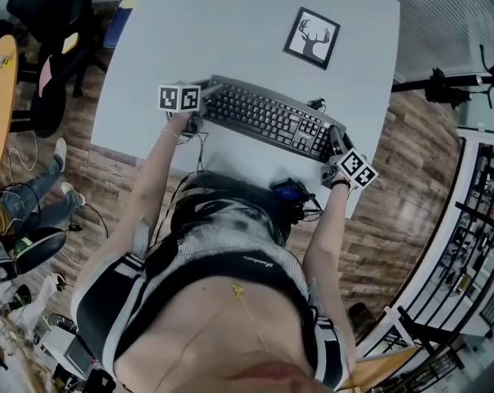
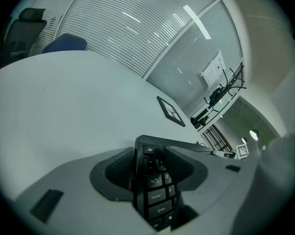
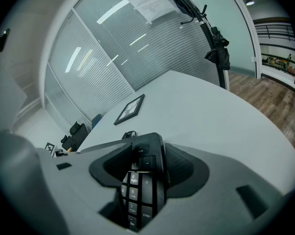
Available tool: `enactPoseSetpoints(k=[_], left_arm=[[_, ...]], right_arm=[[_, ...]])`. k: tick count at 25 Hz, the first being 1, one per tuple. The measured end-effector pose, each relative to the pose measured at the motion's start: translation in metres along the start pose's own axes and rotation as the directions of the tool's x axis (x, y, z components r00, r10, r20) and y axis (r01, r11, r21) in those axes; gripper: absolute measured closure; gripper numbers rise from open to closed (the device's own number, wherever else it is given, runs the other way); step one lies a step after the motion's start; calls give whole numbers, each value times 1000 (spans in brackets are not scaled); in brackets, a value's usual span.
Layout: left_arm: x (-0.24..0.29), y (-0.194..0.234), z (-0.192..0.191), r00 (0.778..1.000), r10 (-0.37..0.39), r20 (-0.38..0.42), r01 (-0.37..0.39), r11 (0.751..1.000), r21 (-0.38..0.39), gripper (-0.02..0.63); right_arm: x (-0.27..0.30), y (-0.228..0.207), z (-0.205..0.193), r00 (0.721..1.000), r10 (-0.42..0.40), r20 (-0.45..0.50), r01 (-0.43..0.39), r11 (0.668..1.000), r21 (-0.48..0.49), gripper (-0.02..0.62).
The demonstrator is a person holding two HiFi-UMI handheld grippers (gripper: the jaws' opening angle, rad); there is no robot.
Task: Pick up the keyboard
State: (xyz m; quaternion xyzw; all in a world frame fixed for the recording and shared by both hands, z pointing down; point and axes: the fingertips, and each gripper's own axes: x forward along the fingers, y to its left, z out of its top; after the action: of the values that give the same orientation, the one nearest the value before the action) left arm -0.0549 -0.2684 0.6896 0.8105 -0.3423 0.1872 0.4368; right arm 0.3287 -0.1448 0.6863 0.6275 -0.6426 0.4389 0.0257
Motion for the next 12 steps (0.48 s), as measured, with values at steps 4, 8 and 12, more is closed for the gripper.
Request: enactPoseSetpoints(k=[4, 8, 12], left_arm=[[0, 1, 0, 1000, 6, 1, -6, 1000, -10, 415], [-2, -1, -1, 1000, 7, 0, -7, 1000, -22, 416], [-11, -5, 5, 1000, 12, 19, -12, 1000, -15, 417]], right_arm=[[0, 1, 1, 1000, -8, 20, 8, 1000, -1, 383], [-2, 2, 3, 1000, -11, 18, 11, 1000, 1, 387], [-6, 9, 9, 1000, -6, 24, 6, 1000, -7, 387]])
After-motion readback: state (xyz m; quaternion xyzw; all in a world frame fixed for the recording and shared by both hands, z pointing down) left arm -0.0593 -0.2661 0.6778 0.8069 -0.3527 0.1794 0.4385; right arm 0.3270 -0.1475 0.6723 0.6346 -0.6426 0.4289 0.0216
